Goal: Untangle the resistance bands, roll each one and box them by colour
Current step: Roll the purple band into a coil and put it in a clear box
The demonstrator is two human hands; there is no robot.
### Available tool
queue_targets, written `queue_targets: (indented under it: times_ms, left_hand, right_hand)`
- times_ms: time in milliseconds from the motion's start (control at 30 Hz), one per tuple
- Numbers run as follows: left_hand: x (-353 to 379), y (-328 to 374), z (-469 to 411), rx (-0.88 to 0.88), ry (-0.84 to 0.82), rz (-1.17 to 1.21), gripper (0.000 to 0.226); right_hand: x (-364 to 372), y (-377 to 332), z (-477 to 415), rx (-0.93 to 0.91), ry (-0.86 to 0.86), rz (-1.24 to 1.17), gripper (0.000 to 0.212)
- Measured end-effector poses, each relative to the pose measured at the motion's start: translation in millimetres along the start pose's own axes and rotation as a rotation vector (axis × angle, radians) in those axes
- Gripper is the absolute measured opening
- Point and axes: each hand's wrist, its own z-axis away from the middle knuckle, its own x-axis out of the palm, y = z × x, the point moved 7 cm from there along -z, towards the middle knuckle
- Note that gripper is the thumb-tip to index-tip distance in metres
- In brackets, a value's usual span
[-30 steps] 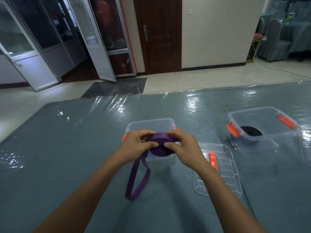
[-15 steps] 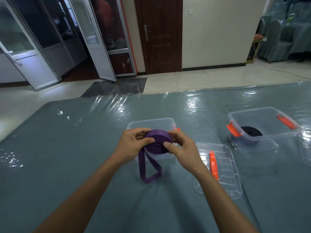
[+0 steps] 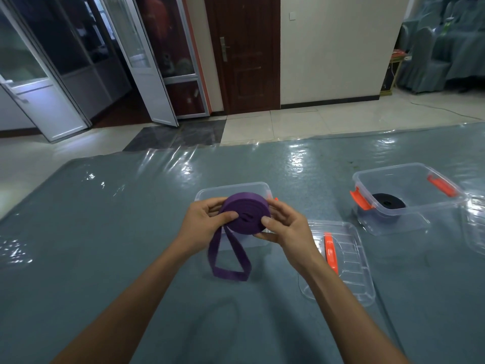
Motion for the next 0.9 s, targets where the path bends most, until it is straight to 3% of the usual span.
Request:
queue_targets:
  times_ms: [67, 133, 233, 400, 633, 900]
  left_hand:
    - [-1.9, 2.4, -2.0, 0.005, 0.015, 0.011, 0.033]
    - [-1.3, 6.8, -3.4, 0.016, 0.032, 0.038, 0.034]
    - [3.9, 18.6, -8.2, 0.044, 0.037, 0.09, 0.034]
    - [10.6, 42.1, -17.4, 0.1, 0.032, 0.151, 0.034]
    - [8.2, 65.2, -29.1, 0.162, 0.041, 0.164, 0.031]
    - [-1.8, 61.5, -33.8, 0.152, 0.094, 0.202, 0.038]
  right_hand:
    - [-3.3, 6.3, 1.4, -0.021, -0.077, 0.093, 0.055]
    - [-11.0, 23.1, 2.8, -0.004, -0.116, 0.382, 0.061]
    - [-19.5, 65.8, 8.0, 0.156, -0.204, 0.698, 0.075]
    - [-14.8, 95.4, -0.2, 0.217, -0.258, 0.804, 0.088]
    - [-4.4, 103.9, -7.8, 0.201, -0.307, 0.782, 0.06]
    - [-6.9, 96.0, -3.5, 0.045, -0.183, 0.83, 0.022]
